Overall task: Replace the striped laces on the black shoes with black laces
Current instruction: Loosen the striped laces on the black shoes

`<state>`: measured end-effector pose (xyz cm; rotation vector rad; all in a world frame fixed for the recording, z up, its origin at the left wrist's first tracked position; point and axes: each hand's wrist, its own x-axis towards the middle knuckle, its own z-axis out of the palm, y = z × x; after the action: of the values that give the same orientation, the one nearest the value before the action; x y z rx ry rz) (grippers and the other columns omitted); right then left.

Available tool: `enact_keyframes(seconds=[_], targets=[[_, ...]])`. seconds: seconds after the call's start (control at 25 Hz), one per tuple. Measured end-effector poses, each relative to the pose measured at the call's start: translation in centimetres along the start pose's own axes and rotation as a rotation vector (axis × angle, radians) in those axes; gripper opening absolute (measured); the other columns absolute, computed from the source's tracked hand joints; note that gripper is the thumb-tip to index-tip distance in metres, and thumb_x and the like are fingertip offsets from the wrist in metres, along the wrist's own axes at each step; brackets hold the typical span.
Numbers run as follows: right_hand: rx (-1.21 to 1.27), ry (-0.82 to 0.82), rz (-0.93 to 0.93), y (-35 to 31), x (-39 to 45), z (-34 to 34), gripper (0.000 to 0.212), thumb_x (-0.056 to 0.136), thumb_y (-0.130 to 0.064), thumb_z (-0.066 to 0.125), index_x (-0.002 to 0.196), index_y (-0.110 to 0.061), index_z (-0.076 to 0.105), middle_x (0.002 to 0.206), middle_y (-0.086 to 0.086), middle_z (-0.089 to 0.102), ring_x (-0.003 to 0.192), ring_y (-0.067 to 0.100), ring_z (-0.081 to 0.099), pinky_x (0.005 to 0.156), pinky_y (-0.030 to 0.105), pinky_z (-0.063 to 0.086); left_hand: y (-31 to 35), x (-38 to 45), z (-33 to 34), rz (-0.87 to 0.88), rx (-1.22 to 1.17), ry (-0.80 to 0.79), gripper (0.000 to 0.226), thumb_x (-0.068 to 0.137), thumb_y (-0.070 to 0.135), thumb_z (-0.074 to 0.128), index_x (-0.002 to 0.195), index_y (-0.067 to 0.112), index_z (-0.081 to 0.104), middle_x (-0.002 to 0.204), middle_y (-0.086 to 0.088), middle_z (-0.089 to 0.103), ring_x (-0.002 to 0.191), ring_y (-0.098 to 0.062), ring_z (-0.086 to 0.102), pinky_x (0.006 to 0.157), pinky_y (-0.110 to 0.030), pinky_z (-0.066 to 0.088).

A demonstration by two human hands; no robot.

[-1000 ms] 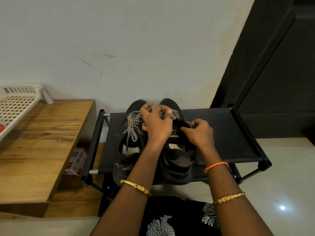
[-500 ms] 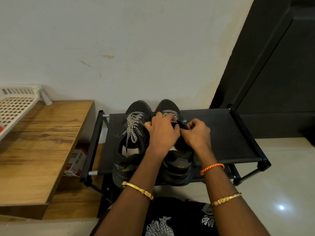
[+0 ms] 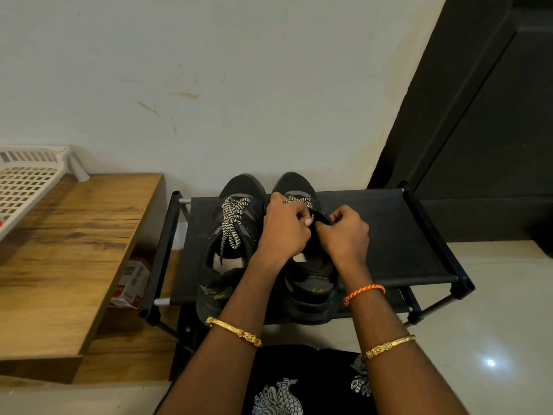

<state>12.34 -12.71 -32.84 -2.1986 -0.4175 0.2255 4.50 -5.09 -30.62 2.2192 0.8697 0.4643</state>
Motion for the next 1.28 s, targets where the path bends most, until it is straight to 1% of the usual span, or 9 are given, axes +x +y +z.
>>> enact_keyframes(seconds=[0.2,0.36,0.48,0.6,0.68,0.76,0.92,1.08,1.28], targets=[[-0.024,-0.018,-0.024,0.0,0.1,-0.1,0.011,0.078,-0.018,0.065,0.084,-0.013,0.057,0.072,-0.003,0.054,0.072,0.019,0.054,0.059,0.027,0.043,-1.3,-2.3,-1.7,0.095,-0.094,-0.201,0.010,0.088,0.003,0.056,0.088,0.011,0.061,0.110,-0.005,0.035,0.091,-0.006,0.043,0.073,0.005,0.029],[-0.027,-0.021,-0.023,-0.2,0.1,-0.1,0.011,0.077,-0.017,0.066,0.084,-0.013,0.058,0.072,-0.003,0.054,0.073,0.020,0.054,0.062,0.028,0.042,-1.2,-2.6,-2.8,-0.034,-0.242,0.321,0.012,0.090,0.001,0.052,0.095,0.010,0.059,0.114,-0.010,0.047,0.094,-0.008,0.050,0.086,-0.010,0.040],[-0.030,-0.055,-0.023,-0.2,0.1,-0.2,0.011,0.079,-0.017,0.066,0.083,-0.017,0.056,0.074,-0.006,0.054,0.077,0.018,0.057,0.060,0.027,0.042,-0.7,-2.8,-3.7,-0.177,-0.417,0.741,0.055,0.088,-0.001,0.054,0.138,-0.001,0.032,0.144,-0.017,0.024,0.116,-0.009,0.042,0.082,0.009,0.029],[-0.048,-0.091,-0.083,-0.2,0.3,-0.3,0.015,0.079,-0.016,0.067,0.090,-0.020,0.057,0.086,-0.002,0.058,0.086,0.020,0.059,0.067,0.031,0.048,-0.7,-3.1,-3.1,-0.130,-0.323,0.585,0.085,0.082,0.005,0.063,0.148,0.005,0.011,0.154,-0.013,0.002,0.133,-0.023,0.029,0.092,0.004,0.030],[-0.034,-0.101,-0.196,-0.5,0.6,-0.2,0.024,0.079,-0.016,0.067,0.101,-0.020,0.061,0.099,0.003,0.059,0.093,0.020,0.058,0.075,0.032,0.049,-0.4,-3.2,-2.2,-0.025,-0.113,0.393,0.067,0.080,0.012,0.063,0.139,0.002,0.033,0.144,-0.016,0.026,0.129,-0.028,0.038,0.104,-0.023,0.038],[-0.048,-0.125,-0.339,-0.9,1.0,-0.3,0.031,0.081,-0.015,0.065,0.111,-0.021,0.063,0.105,0.004,0.055,0.098,0.019,0.055,0.079,0.030,0.047,-0.2,-3.4,-1.1,-0.035,0.041,0.230,0.046,0.081,0.018,0.059,0.123,0.003,0.050,0.128,-0.013,0.041,0.119,-0.029,0.045,0.100,-0.033,0.038],[-0.257,-0.236,-0.495,-1.2,1.6,0.0,0.034,0.087,-0.013,0.060,0.119,-0.023,0.063,0.111,0.003,0.051,0.102,0.019,0.052,0.082,0.035,0.047,0.0,-3.4,0.1,-0.162,0.095,0.132,0.024,0.085,0.025,0.051,0.101,0.011,0.061,0.112,-0.008,0.046,0.099,-0.027,0.053,0.078,-0.033,0.040],[-0.331,-0.164,-0.529,-1.5,1.5,0.3,0.021,0.088,-0.020,0.061,0.109,-0.020,0.067,0.106,0.003,0.051,0.095,0.021,0.053,0.073,0.032,0.044,0.4,-3.1,0.2,-0.183,0.045,0.121,0.015,0.082,0.026,0.050,0.082,0.012,0.056,0.107,-0.010,0.047,0.090,-0.029,0.054,0.071,-0.033,0.039],[-0.349,-0.071,-0.523,-1.5,1.2,0.6,0.018,0.089,-0.024,0.058,0.104,-0.022,0.069,0.107,0.003,0.058,0.093,0.024,0.057,0.070,0.027,0.036,0.0,-2.9,0.0,-0.199,-0.027,0.035,0.015,0.079,0.026,0.048,0.085,0.013,0.054,0.110,-0.008,0.044,0.089,-0.031,0.054,0.074,-0.034,0.040]])
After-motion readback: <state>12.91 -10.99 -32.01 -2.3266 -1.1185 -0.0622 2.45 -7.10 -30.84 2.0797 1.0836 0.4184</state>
